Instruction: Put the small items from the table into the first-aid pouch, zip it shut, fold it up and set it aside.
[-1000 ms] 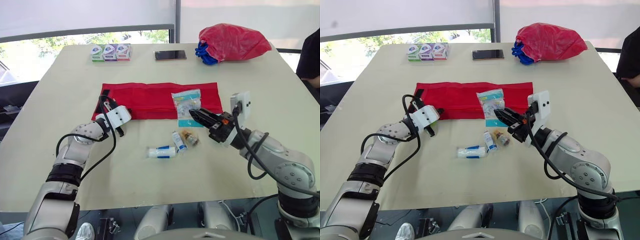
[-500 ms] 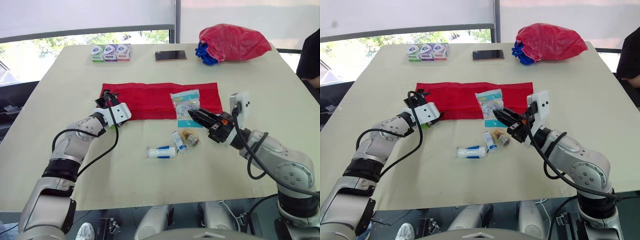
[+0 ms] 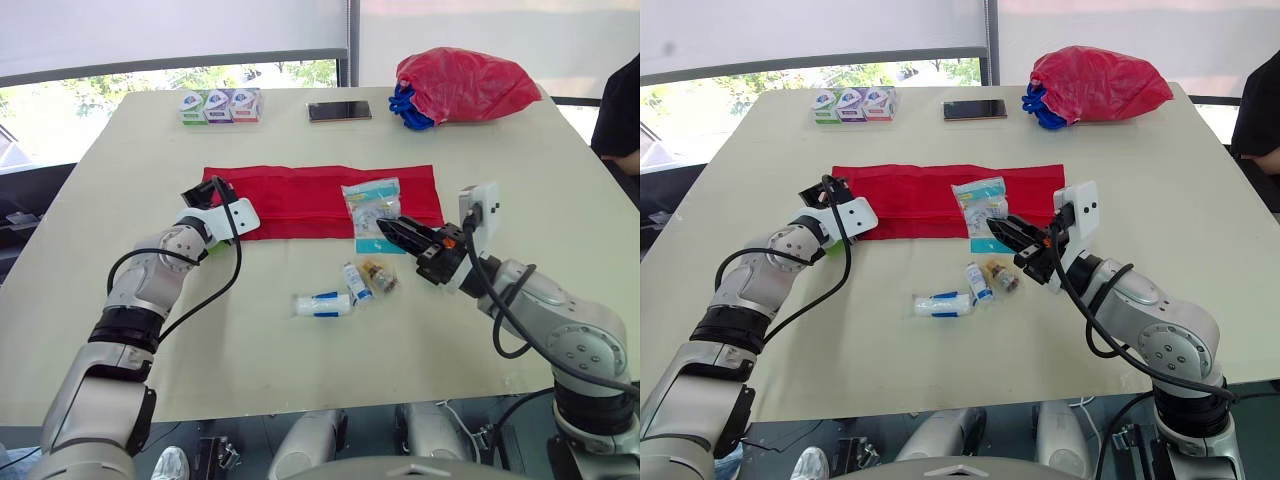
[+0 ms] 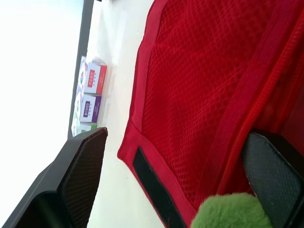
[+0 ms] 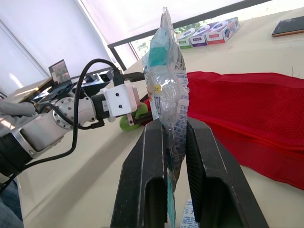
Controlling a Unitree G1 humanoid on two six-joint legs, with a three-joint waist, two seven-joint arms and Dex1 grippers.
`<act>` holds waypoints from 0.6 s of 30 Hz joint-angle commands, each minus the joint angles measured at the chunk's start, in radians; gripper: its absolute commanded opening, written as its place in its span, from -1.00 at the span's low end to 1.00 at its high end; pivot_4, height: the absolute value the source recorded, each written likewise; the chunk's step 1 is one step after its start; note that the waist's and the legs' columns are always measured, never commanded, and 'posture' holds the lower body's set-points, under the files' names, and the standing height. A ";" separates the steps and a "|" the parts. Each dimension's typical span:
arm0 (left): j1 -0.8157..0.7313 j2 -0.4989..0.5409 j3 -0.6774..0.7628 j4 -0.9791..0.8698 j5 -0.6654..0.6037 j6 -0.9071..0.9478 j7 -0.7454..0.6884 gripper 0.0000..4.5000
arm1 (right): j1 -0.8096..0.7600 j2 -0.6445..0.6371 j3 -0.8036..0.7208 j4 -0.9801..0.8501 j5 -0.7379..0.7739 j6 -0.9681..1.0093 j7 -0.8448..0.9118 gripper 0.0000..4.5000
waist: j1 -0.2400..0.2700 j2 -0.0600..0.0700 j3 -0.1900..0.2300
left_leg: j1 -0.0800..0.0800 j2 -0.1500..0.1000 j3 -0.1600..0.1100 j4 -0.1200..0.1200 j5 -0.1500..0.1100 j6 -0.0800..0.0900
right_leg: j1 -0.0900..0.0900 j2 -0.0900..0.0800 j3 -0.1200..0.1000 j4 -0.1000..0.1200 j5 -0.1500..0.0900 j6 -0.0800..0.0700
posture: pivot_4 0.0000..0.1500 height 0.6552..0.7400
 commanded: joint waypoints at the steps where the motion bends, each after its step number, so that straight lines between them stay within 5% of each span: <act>1: -0.039 0.020 0.003 0.040 0.013 0.007 0.015 0.97 | -0.013 0.007 -0.001 -0.027 0.000 -0.021 0.005 -0.98 | 0.000 0.000 0.000 | 0.000 0.000 0.000 0.000 0.000 0.000 | 0.000 0.000 0.000 0.000 0.000 0.000 | 1.00 1.00; 11: -0.098 0.006 0.010 0.143 -0.025 -0.092 0.059 0.97 | -0.007 0.011 -0.004 -0.035 -0.012 -0.022 0.004 -0.98 | 0.000 0.000 0.000 | 0.000 0.000 0.000 0.000 0.000 0.000 | 0.000 0.000 0.000 0.000 0.000 0.000 | 1.00 1.00; 14: -0.079 0.014 0.024 0.125 -0.043 -0.124 0.071 0.64 | -0.003 0.012 -0.004 -0.039 -0.014 -0.024 0.002 -0.98 | 0.000 0.000 0.000 | -0.001 0.000 0.000 0.001 0.000 0.000 | 0.000 0.000 0.000 0.000 0.000 0.000 | 1.00 1.00; 18: -0.053 0.024 0.036 0.105 -0.067 -0.135 0.053 -0.15 | -0.002 0.015 -0.004 -0.040 -0.016 -0.024 0.002 -0.98 | -0.001 0.000 0.000 | 0.000 0.000 0.000 0.001 0.000 0.000 | 0.000 0.000 0.000 0.000 0.000 0.000 | 1.00 1.00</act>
